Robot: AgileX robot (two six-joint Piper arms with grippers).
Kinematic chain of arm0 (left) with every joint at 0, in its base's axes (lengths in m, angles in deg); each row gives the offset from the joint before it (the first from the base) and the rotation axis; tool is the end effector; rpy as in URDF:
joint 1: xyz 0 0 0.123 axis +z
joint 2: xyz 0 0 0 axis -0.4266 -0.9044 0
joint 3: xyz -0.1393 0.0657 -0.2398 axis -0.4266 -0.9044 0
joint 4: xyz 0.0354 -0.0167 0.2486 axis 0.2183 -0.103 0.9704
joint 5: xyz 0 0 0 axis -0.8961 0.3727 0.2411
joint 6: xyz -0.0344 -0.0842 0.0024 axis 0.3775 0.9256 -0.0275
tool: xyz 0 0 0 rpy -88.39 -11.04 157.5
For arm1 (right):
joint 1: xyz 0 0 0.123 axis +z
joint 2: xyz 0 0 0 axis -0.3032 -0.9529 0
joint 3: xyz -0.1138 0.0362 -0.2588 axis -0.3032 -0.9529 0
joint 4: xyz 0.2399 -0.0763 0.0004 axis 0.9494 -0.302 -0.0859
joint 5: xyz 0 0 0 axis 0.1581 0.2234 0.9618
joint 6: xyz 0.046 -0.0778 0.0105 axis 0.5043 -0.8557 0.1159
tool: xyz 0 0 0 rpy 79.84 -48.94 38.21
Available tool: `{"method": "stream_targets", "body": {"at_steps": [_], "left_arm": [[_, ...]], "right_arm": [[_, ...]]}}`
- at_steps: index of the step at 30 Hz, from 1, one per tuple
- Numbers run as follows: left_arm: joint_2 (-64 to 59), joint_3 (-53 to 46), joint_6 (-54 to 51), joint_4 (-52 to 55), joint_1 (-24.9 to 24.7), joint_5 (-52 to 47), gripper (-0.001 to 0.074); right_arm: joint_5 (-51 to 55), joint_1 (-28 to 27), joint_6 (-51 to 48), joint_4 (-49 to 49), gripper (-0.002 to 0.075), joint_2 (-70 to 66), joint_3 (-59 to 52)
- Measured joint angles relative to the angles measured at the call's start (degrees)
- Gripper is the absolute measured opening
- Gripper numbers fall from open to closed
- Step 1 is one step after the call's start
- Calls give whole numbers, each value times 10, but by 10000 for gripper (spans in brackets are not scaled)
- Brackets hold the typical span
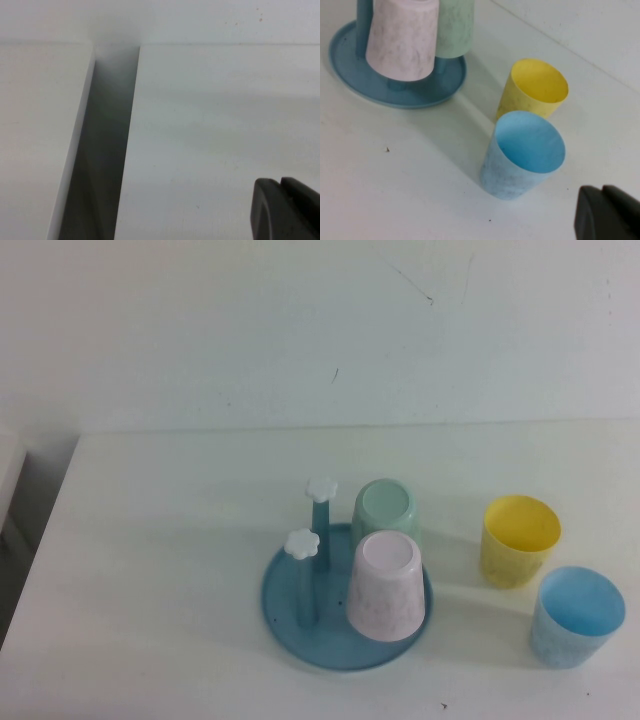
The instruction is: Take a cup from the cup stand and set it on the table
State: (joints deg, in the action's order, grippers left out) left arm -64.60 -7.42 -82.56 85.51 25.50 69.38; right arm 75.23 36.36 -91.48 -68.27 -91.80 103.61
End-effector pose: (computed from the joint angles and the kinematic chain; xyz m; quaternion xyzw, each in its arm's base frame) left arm 0.0540 -0.0008 0.1762 -0.0421 0.7887 -0.0367 0.6123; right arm 0.0681 0.0289 0.2641 -0.3084 0.7839 0.0101 0.5388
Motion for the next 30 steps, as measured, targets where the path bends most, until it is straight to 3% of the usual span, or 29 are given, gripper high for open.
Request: {"method": "stream_targets", "body": {"at_steps": [25,30], "left_arm": [[0,1,1,-2,0,-6,-2],[0,1,1,-2,0,-7,-2]], "right_arm": [[-6,0,-14,-20,-2,0,-9],[-63,-37,-2,-38,-2,27,-53]]}}
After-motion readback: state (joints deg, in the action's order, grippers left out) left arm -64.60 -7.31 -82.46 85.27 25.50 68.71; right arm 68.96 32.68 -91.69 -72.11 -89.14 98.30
